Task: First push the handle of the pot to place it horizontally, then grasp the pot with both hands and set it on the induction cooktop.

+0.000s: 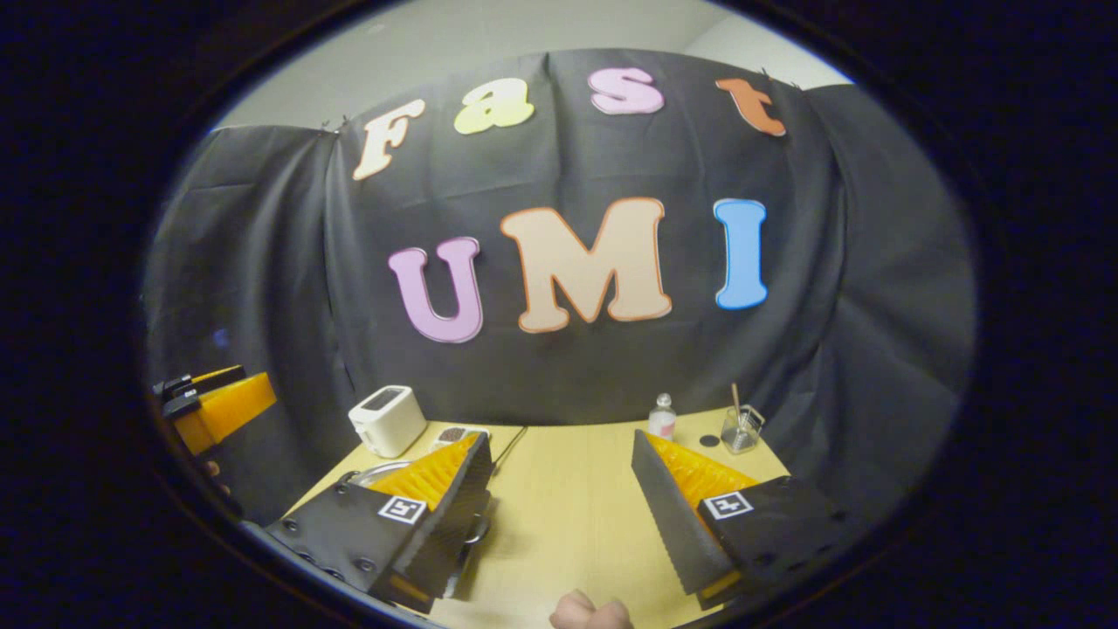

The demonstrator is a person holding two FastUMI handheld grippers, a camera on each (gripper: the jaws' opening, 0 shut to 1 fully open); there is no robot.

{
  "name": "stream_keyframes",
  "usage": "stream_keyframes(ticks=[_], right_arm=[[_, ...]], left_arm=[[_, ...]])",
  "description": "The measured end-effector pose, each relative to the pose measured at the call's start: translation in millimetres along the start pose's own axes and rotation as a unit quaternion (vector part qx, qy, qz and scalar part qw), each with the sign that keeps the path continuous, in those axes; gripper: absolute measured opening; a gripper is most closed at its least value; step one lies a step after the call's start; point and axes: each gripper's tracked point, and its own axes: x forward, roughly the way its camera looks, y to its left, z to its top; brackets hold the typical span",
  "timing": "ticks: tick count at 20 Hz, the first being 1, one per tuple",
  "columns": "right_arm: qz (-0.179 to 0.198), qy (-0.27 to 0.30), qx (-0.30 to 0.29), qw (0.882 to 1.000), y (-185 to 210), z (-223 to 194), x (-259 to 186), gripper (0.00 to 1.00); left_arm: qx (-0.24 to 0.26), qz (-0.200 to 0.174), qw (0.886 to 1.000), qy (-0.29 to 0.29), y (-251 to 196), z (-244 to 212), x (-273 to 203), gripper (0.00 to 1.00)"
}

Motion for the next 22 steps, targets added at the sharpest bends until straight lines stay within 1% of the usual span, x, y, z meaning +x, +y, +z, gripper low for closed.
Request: stream_keyframes(ticks=[1,3,4,5,6,7,9,10,12,15,18,20,22], right_arm=[[-0.003,-0.011,-0.002,1.000,4.1,5.9,-12.7,0.93],[-0.003,-0.035,-0.017,0.999,14.1,17.7,-43.7,0.93],[-0.010,-0.048,-0.033,0.998,13.7,23.8,-62.1,0.93],[-0.014,-0.059,-0.047,0.997,14.0,25.9,-78.7,0.93],[-0.012,-0.063,-0.059,0.996,16.7,23.9,-91.7,0.93],[-0.008,-0.062,-0.069,0.996,21.4,17.9,-100.5,0.93],[-0.011,-0.065,-0.072,0.995,23.6,15.6,-113.8,0.94],[-0.006,-0.071,-0.065,0.995,29.3,18.0,-118.4,0.94],[0.005,-0.078,-0.053,0.996,40.9,23.9,-126.1,0.94],[0.014,-0.098,-0.052,0.994,41.4,33.6,-132.3,0.94],[0.022,-0.101,-0.042,0.994,32.2,39.3,-143.8,0.94],[0.017,-0.110,-0.041,0.993,9.2,45.9,-149.6,0.94],[0.007,-0.110,-0.035,0.993,-21.3,49.5,-157.7,0.94]], left_arm=[[0.004,-0.002,1.000,-0.003,1.3,1.6,-12.3,0.96],[0.006,-0.007,1.000,-0.014,2.5,5.3,-32.9,0.97],[0.003,-0.008,1.000,-0.017,1.1,4.9,-41.5,0.98],[-0.002,-0.011,1.000,-0.015,-0.3,2.3,-48.8,0.94],[-0.008,-0.013,1.000,-0.016,-1.3,3.1,-56.7,0.98],[-0.015,-0.010,1.000,-0.020,-0.5,6.2,-63.3,0.96],[-0.024,-0.008,0.999,-0.023,0.2,9.1,-76.0,0.98],[-0.024,-0.009,0.999,-0.026,-0.3,11.8,-81.6,0.96],[-0.011,-0.002,1.000,-0.028,5.8,15.3,-89.1,0.97],[0.004,0.008,0.999,-0.043,6.6,31.3,-96.8,0.97],[0.011,0.013,0.998,-0.059,-4.4,45.7,-101.6,0.97],[0.013,0.009,0.998,-0.059,-23.3,49.2,-103.0,0.96],[0.015,0.001,0.998,-0.057,-47.0,51.5,-102.6,0.97]])
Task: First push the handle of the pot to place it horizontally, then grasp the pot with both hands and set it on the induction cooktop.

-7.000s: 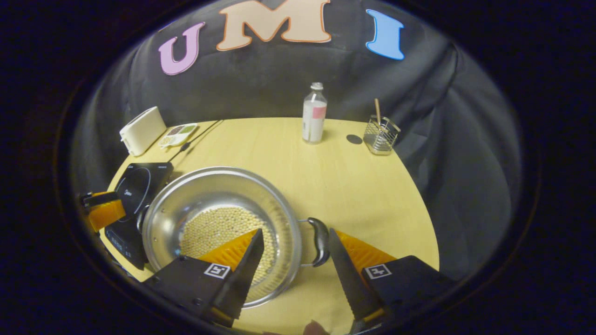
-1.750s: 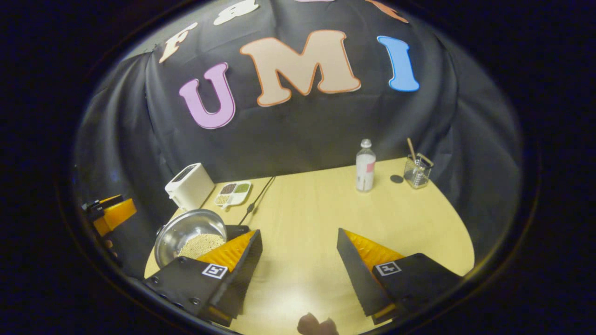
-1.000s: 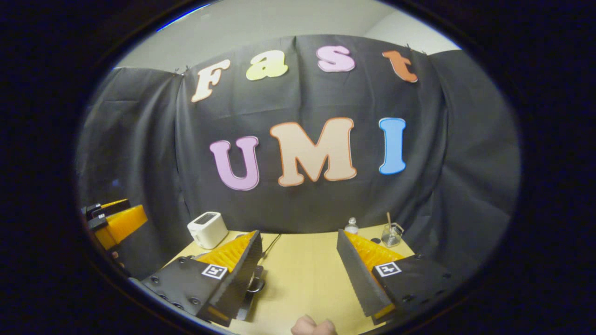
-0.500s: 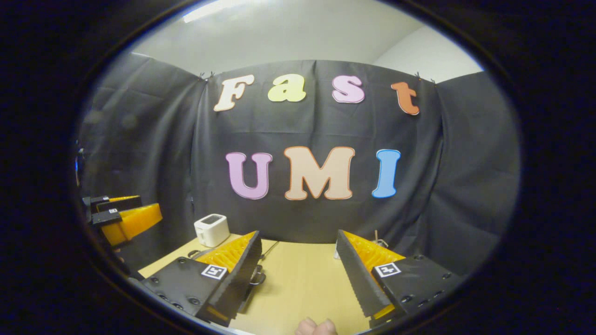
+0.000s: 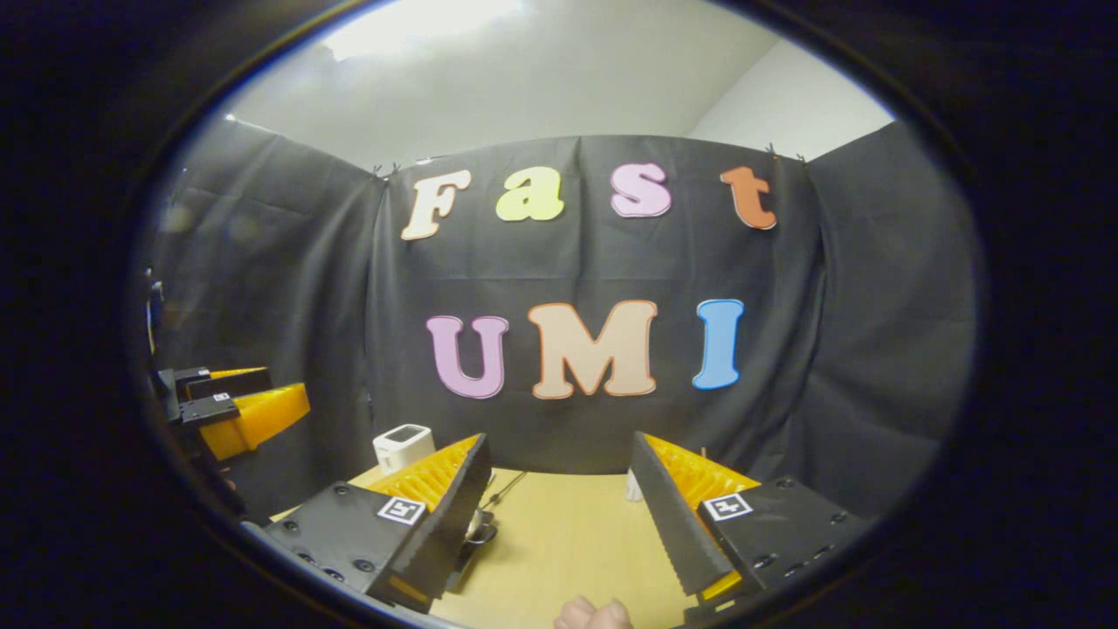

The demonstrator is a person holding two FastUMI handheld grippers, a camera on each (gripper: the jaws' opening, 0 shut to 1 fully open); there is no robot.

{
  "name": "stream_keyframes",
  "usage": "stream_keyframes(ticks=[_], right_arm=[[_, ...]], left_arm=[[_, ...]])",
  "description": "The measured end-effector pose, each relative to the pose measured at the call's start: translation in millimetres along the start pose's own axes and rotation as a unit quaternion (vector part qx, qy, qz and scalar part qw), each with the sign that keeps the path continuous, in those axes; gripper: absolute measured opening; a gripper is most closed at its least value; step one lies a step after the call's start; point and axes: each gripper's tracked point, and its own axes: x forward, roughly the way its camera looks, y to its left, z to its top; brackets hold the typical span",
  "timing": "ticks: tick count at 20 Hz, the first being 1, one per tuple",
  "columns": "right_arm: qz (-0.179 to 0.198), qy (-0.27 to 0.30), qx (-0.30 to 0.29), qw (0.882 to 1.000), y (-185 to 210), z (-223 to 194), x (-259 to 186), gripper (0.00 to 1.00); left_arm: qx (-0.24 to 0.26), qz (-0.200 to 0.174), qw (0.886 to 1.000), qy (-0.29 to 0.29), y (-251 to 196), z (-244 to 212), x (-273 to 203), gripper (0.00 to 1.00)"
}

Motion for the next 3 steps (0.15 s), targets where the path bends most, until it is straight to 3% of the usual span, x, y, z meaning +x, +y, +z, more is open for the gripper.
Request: stream_keyframes(ticks=[3], right_arm=[[-0.007,-0.004,0.020,1.000,-30.4,3.0,-10.2,0.94]], left_arm=[[0.003,-0.009,1.000,-0.005,-31.3,9.6,0.3,0.97]])
